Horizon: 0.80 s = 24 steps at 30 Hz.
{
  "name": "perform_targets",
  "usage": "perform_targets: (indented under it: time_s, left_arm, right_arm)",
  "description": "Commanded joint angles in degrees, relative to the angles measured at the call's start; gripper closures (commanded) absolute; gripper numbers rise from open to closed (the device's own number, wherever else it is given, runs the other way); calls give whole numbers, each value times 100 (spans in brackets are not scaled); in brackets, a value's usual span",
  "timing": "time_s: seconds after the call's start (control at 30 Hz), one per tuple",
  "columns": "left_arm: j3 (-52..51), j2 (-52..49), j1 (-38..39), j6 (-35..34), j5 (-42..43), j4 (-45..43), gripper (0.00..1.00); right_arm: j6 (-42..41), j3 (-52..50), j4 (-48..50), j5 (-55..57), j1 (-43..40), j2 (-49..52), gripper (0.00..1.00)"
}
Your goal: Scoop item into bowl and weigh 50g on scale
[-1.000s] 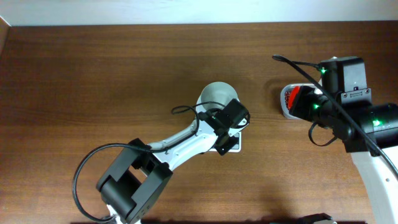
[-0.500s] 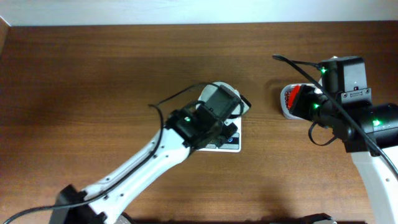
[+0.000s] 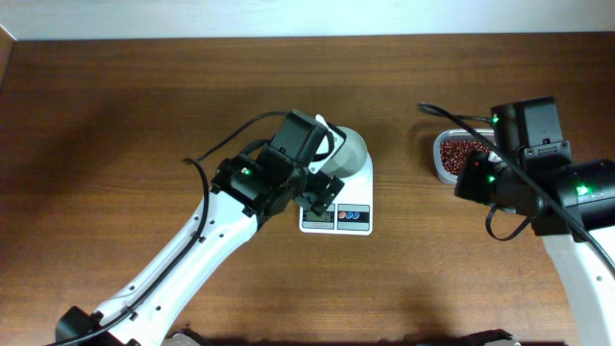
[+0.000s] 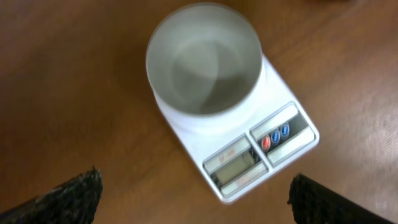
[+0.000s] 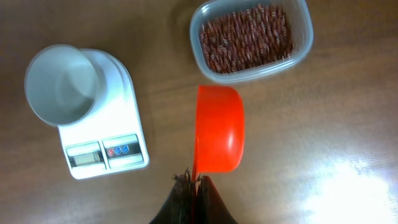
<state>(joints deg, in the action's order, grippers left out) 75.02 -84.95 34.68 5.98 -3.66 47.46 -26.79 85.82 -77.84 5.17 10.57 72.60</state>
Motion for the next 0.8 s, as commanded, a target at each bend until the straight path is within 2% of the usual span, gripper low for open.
perform_targets:
  time_s: [0.0,0.17,0.27,0.53,0.77]
  left_arm:
    - [101,107,-33,-13,-26,192,1]
    - [101,107,-33,-13,-44,105,1]
    - [101,107,-33,-13,-48,96,1]
    - [101,109,-33,-63,-22,127,1]
    - [101,374,-33,-79,131,492,1]
  right_arm:
    - [46,98,-33,111,-13,13,96]
    - [44,98,92,133,-9,15,96]
    - [46,98,90,-586,-9,11,96]
    - [157,98,468,-142,-13,87,96]
    - [374,101,688,-70,-496,920,96]
